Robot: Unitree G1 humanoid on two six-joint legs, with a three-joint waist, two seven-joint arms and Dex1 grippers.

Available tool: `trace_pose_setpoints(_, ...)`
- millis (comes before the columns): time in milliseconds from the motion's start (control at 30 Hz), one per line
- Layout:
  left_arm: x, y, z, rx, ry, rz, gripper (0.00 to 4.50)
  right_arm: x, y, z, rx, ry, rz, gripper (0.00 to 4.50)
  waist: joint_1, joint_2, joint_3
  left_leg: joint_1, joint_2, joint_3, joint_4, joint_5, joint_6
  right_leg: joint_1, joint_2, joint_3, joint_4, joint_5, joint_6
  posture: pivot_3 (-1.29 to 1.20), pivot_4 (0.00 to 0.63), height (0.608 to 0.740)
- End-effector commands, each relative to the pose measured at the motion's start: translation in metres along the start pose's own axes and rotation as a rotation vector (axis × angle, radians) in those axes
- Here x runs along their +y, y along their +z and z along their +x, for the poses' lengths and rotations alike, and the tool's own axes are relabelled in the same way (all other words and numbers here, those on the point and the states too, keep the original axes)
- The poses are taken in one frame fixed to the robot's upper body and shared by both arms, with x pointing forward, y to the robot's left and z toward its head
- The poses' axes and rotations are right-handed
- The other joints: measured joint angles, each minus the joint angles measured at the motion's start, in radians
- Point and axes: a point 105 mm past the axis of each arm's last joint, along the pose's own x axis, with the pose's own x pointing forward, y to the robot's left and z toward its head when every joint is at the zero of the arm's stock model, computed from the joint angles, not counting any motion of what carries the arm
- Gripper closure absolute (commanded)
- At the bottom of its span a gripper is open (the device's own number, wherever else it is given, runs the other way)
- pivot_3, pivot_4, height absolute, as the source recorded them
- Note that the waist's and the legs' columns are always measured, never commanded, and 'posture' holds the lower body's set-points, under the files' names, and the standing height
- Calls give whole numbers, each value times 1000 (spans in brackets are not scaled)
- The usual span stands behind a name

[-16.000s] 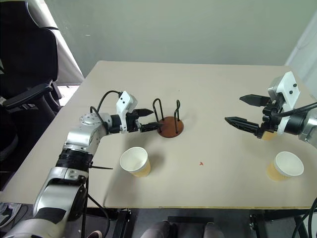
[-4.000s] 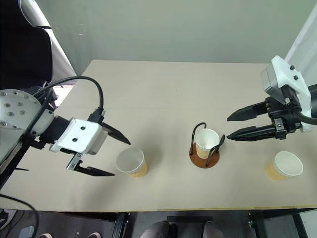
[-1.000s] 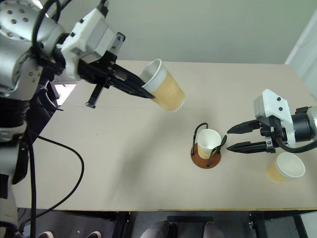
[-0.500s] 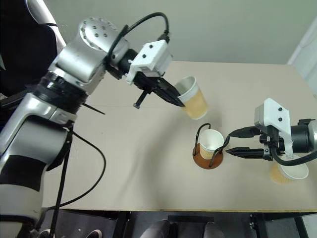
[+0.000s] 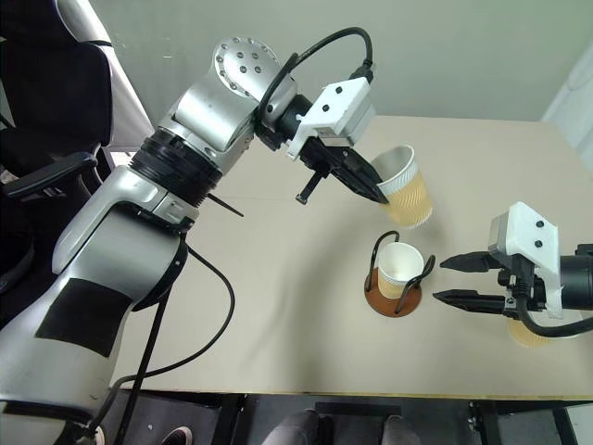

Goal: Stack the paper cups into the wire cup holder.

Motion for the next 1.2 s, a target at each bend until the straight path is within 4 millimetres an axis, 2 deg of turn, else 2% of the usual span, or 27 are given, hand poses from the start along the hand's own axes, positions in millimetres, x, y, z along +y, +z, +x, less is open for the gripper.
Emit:
trace_pose_setpoints(33, -7, 7, 9, 7, -79, 69, 4487, 0, 8, -4, -25, -42, -37, 2199, 1, 0, 0, 0, 0, 0, 0, 0, 0, 0, 0, 0, 0, 0, 0, 0, 150, 740)
trace_pose_setpoints(367, -9, -7, 28, 66, -124, 116, 4487, -2, 11, -3, -34, -54, -47, 2199, 6, 0, 0, 0, 0, 1, 2, 0, 1, 1, -1, 1, 0, 1, 2, 0, 150, 740)
trace_pose_setpoints(1033, -21, -21, 47, 128, -212, 156, 4487, 0, 12, -3, -26, -66, -40, 2199, 7, 0, 0, 0, 0, 1, 3, 0, 1, 0, -1, 1, 1, 1, 2, 0, 150, 740)
trace_pose_setpoints(1200, -25, -24, 54, 145, -250, 168, 4487, -4, 14, -13, 3, -100, -57, 2199, 8, 0, 0, 0, 0, 1, 3, 0, 1, 0, -1, 1, 2, 1, 2, 0, 150, 740)
